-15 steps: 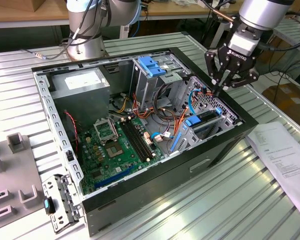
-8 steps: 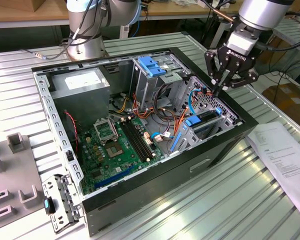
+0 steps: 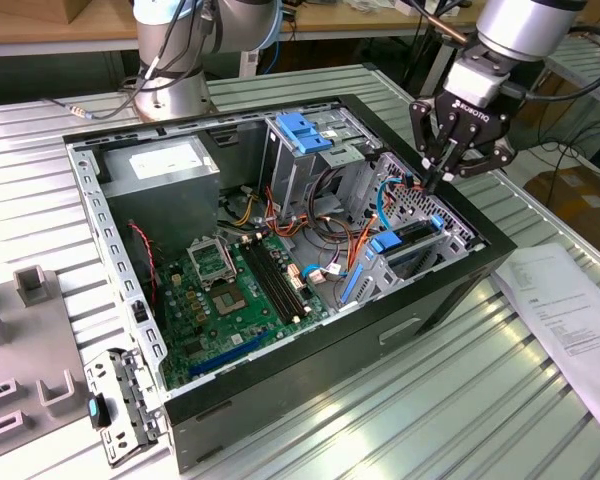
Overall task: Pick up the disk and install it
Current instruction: 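Insert the first disk wire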
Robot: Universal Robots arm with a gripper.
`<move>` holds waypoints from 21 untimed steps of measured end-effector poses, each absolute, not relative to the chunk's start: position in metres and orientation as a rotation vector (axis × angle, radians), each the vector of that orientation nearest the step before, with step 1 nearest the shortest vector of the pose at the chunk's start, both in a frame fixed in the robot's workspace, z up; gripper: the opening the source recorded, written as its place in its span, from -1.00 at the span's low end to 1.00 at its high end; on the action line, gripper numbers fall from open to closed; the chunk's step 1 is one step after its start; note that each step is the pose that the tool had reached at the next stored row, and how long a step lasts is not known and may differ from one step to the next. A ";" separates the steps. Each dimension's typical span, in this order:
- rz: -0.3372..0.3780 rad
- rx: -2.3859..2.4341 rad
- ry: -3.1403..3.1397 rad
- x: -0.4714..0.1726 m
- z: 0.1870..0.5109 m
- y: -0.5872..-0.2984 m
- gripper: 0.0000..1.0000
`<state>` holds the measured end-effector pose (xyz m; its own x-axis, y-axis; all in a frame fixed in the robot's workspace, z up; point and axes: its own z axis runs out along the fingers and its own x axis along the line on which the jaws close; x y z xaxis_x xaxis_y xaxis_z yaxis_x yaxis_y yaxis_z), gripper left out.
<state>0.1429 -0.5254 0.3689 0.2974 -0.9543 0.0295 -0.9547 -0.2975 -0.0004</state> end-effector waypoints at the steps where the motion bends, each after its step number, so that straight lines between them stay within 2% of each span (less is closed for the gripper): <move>1: 0.038 2.516 -1.851 0.142 0.369 -0.525 -0.67; 21: 0.035 2.314 -2.095 0.134 0.366 -0.525 -0.67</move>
<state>0.1344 -0.5255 0.3660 0.0992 -0.9946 0.0297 -0.9951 -0.0993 -0.0003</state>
